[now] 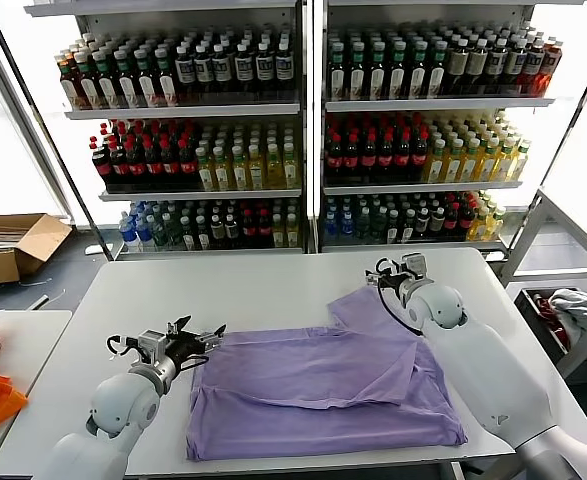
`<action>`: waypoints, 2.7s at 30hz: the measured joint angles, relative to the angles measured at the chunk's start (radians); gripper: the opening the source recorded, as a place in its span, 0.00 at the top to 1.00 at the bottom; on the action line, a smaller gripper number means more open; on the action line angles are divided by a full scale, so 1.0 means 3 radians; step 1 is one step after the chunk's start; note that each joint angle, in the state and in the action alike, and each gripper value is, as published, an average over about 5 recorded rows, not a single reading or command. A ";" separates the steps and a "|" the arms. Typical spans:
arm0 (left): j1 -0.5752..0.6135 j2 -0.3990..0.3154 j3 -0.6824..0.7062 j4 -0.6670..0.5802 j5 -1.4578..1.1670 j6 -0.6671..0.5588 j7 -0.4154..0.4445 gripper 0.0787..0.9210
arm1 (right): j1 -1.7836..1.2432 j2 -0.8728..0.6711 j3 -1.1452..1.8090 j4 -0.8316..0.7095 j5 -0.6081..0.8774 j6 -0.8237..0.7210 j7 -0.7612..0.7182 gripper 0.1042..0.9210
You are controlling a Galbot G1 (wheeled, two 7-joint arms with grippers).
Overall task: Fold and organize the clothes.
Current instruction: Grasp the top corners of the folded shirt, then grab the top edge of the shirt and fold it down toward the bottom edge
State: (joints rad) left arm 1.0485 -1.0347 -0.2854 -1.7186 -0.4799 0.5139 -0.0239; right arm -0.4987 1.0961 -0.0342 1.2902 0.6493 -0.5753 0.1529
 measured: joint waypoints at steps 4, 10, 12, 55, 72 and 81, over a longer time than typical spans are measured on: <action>0.0014 -0.0009 0.0016 0.0040 0.0018 0.0012 0.0001 0.12 | -0.0086 0.0049 0.0062 -0.0027 -0.0021 0.0005 -0.0014 0.12; 0.0019 -0.0017 0.0022 0.0104 0.0031 0.0015 0.0000 0.12 | -0.0183 0.0141 0.0146 -0.0083 -0.0080 0.0021 -0.0023 0.12; 0.0019 -0.0017 0.0026 0.0125 0.0031 0.0015 -0.0001 0.12 | -0.0208 0.0168 0.0159 -0.0089 -0.0097 0.0027 -0.0024 0.12; 0.0143 -0.0061 0.0039 -0.0036 0.0147 -0.0292 0.0021 0.99 | -0.0727 0.0161 0.0463 0.0374 -0.0139 0.0115 0.0104 1.00; 0.0266 -0.0056 -0.0058 -0.0216 0.0252 -0.0606 0.0071 0.99 | -0.0999 0.0077 0.0895 0.1087 -0.0074 0.0189 0.0149 1.00; 0.0425 -0.0030 -0.0131 -0.0347 0.0352 -0.0674 0.0107 0.99 | -0.1595 0.0117 0.1196 0.1682 -0.0145 0.0232 0.0204 1.00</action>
State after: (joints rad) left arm 1.1760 -1.0438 -0.3247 -1.8226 -0.3742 0.3118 0.0081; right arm -0.9772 1.1311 0.3246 1.7947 0.6059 -0.5057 0.2141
